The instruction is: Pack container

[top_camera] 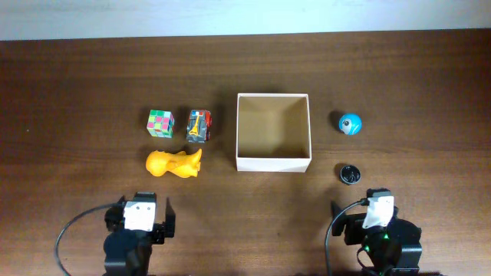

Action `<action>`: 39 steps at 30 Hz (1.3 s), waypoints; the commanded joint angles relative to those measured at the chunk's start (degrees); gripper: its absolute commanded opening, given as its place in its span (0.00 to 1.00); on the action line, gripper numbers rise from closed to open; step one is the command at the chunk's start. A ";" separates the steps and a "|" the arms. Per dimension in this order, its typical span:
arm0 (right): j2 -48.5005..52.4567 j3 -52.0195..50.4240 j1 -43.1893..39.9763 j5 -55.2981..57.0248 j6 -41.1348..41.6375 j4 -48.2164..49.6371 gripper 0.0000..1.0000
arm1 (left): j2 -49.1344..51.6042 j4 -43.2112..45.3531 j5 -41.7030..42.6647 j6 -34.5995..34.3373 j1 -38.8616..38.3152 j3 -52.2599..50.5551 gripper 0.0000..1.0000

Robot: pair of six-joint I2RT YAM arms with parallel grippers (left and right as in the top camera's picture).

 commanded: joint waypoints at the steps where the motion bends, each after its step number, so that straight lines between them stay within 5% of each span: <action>1: -0.46 -0.26 -0.44 -9.84 6.45 0.39 0.99 | -0.66 4.52 15.04 -1.09 -0.04 -0.31 0.99; 6: -0.44 -0.07 -0.44 -13.92 21.68 0.44 0.99 | -0.61 9.01 26.03 -6.91 -0.04 0.68 0.99; 12: -0.15 3.48 -0.42 -19.82 21.20 3.52 0.99 | 4.79 5.22 25.20 -8.41 -0.04 9.20 0.99; 17: 5.29 12.98 -0.42 -15.02 18.64 0.37 0.99 | 19.76 -4.22 19.85 -8.35 -0.04 24.96 0.99; 29: 43.56 48.94 -0.44 -2.10 10.47 -24.94 0.99 | 63.01 -29.53 18.08 -8.13 -0.04 67.54 0.99; 39: 67.71 59.17 -0.44 -1.75 8.11 -32.61 0.99 | 82.42 -30.58 16.98 -8.13 -0.04 72.96 0.99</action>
